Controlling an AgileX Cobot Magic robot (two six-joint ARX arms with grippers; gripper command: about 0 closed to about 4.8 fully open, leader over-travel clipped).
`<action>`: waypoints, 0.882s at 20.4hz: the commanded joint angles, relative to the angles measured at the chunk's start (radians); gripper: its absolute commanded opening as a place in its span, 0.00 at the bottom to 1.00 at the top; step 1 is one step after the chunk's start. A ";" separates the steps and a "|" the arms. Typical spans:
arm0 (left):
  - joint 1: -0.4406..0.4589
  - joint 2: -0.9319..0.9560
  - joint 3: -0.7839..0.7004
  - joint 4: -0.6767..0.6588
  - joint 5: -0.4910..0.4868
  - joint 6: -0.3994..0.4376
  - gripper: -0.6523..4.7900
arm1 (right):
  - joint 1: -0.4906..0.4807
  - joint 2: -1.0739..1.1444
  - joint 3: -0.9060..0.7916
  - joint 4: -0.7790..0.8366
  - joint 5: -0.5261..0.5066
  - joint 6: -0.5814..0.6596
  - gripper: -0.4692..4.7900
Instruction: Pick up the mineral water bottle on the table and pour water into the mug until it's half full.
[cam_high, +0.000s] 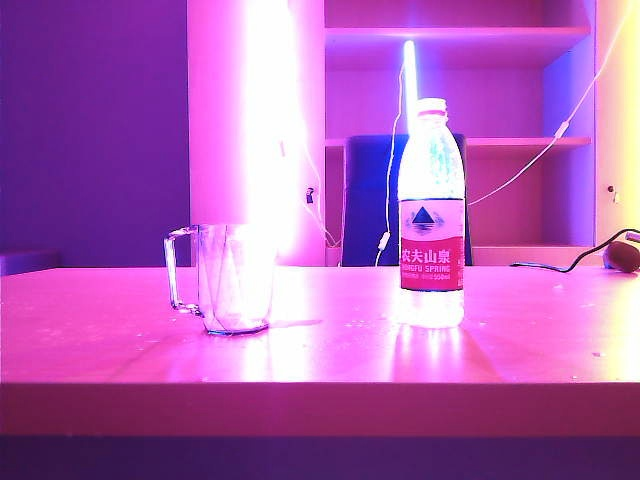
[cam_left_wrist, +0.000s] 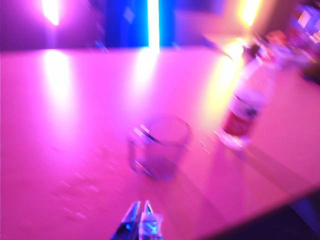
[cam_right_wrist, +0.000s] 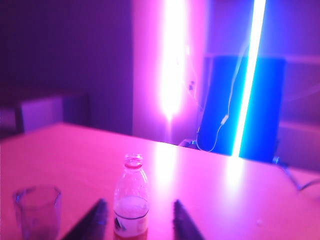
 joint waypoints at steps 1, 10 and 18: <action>-0.002 0.111 0.004 0.005 0.091 -0.005 0.11 | 0.005 0.144 0.163 -0.123 -0.108 -0.115 0.52; 0.001 0.247 0.004 0.188 0.080 -0.005 0.11 | 0.029 0.656 -0.026 0.458 -0.180 0.126 0.65; 0.000 0.246 0.004 0.208 0.080 -0.005 0.11 | 0.108 1.374 -0.193 1.369 -0.141 0.124 1.00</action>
